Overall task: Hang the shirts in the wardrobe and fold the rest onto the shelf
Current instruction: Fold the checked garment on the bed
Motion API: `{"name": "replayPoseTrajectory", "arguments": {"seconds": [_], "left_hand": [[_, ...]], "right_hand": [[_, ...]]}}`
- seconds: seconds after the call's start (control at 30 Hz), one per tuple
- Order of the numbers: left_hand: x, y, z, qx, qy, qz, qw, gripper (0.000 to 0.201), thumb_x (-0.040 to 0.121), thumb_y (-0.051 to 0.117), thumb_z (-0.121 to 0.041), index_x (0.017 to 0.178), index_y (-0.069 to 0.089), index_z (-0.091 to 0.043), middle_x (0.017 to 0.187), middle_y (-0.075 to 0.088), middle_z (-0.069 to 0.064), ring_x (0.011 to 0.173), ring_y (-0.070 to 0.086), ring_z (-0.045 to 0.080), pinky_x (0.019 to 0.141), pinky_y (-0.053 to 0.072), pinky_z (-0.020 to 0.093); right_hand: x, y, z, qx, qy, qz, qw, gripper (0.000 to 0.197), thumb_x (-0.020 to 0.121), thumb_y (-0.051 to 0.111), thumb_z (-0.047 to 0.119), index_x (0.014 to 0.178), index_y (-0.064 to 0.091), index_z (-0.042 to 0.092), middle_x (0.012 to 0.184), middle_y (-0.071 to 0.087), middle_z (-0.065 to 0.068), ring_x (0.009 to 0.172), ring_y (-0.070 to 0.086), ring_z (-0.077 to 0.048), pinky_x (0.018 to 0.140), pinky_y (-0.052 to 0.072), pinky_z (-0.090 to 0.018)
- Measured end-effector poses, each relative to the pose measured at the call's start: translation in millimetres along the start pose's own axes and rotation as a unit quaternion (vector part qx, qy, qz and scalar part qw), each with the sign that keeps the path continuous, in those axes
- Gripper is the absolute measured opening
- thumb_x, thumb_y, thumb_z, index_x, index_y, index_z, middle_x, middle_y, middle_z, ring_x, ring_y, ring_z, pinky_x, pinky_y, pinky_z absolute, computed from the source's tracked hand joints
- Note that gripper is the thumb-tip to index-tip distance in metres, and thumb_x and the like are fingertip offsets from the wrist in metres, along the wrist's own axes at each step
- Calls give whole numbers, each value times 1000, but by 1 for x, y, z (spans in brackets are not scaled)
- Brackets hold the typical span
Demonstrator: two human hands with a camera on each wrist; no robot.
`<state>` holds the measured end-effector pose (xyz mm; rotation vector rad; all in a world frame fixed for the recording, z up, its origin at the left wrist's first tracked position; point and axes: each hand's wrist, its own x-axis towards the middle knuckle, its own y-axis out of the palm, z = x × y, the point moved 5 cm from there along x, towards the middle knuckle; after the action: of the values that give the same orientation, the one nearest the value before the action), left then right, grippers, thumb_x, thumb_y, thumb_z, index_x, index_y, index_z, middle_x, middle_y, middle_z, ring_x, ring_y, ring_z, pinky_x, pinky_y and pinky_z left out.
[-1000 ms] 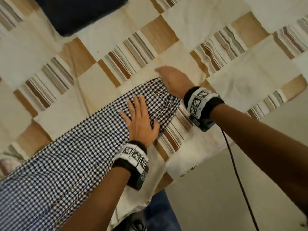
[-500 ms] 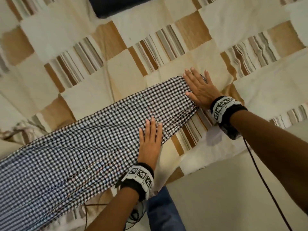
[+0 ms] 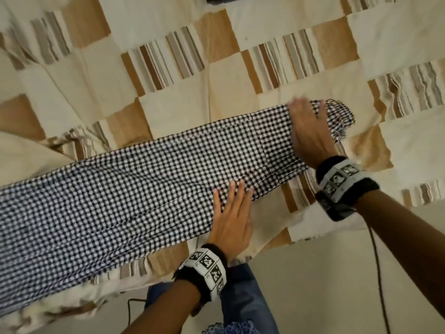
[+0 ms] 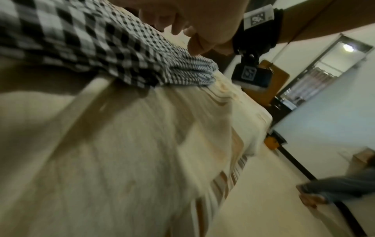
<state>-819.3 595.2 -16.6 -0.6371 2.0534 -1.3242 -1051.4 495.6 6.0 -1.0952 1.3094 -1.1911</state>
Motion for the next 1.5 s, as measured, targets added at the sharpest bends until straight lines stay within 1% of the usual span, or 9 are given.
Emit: {"name": "replayPoseTrajectory", "arguments": {"seconds": [0.1, 0.23, 0.4, 0.57, 0.83, 1.0, 1.23, 1.37, 1.5], "left_hand": [[9, -11, 18, -43, -79, -6, 996, 56, 88, 29, -29, 140, 30, -9, 146, 39, 14, 136, 35, 33, 107, 20, 62], [0, 9, 65, -61, -113, 79, 988, 63, 94, 3, -50, 149, 4, -21, 157, 0, 1, 145, -9, 19, 107, -1, 70], [-89, 13, 167, 15, -217, 92, 972, 81, 79, 3, -80, 148, 5, -37, 157, -1, -9, 144, -12, 18, 96, -20, 70], [-161, -21, 225, -21, -441, 47, 896, 89, 76, -1, -73, 150, 12, -27, 157, -8, -3, 143, -13, 32, 98, -3, 79], [-37, -14, 109, 27, -82, 31, 996, 55, 88, 28, -39, 142, 31, -25, 149, 36, 6, 136, 35, 31, 92, 19, 79], [-23, -7, 146, 11, -87, 38, 995, 53, 94, 23, -48, 144, 33, -32, 154, 27, -4, 143, 22, 21, 97, 8, 77], [-180, -30, 327, 21, -310, 24, 950, 78, 79, 21, -75, 147, 14, -39, 158, 9, -9, 145, 4, 22, 99, -4, 74], [-312, -45, 416, 1, -475, 58, 878, 95, 69, 7, -83, 149, 12, -33, 158, 9, -3, 144, 5, 32, 104, 4, 73], [-339, -68, 443, -8, -483, 41, 875, 79, 80, 16, -60, 148, 24, -21, 155, 20, 11, 141, 10, 40, 102, 6, 75]], "right_hand": [[-10, 13, 77, 57, -56, 25, 996, 58, 94, 28, 30, 141, 33, -3, 146, 35, -25, 137, 31, -39, 110, 17, -63], [-32, 57, 110, 48, -71, 123, 989, 73, 95, 12, 61, 145, 31, 12, 151, 30, -17, 140, 27, -32, 111, 11, -58], [-34, 64, 100, 59, -78, 142, 985, 81, 90, 7, 69, 148, 25, 16, 155, 23, -13, 143, 20, -31, 110, 8, -61], [-33, 56, 107, 60, -39, 124, 990, 77, 88, 21, 60, 148, 25, 12, 154, 22, -16, 143, 19, -34, 107, 0, -65], [-47, 59, 200, 120, -81, 57, 988, 60, 92, 27, 34, 144, 29, 3, 150, 30, -20, 141, 22, -34, 113, 3, -54], [-52, 76, 199, 101, -44, 72, 991, 60, 95, 25, 37, 147, 23, 7, 154, 25, -13, 143, 13, -23, 116, -6, -41], [-54, 72, 192, 92, -27, 93, 991, 64, 95, 17, 41, 149, 14, 7, 156, 17, -12, 144, 5, -19, 115, -16, -32], [-54, 68, 198, 69, 0, 109, 992, 71, 89, 13, 43, 149, 16, 5, 157, 16, -14, 145, 8, -27, 116, -1, -54], [-35, 43, 238, 60, 21, 109, 992, 77, 82, 15, 44, 149, 17, 5, 156, 14, -16, 145, 8, -33, 109, -1, -63]]}}
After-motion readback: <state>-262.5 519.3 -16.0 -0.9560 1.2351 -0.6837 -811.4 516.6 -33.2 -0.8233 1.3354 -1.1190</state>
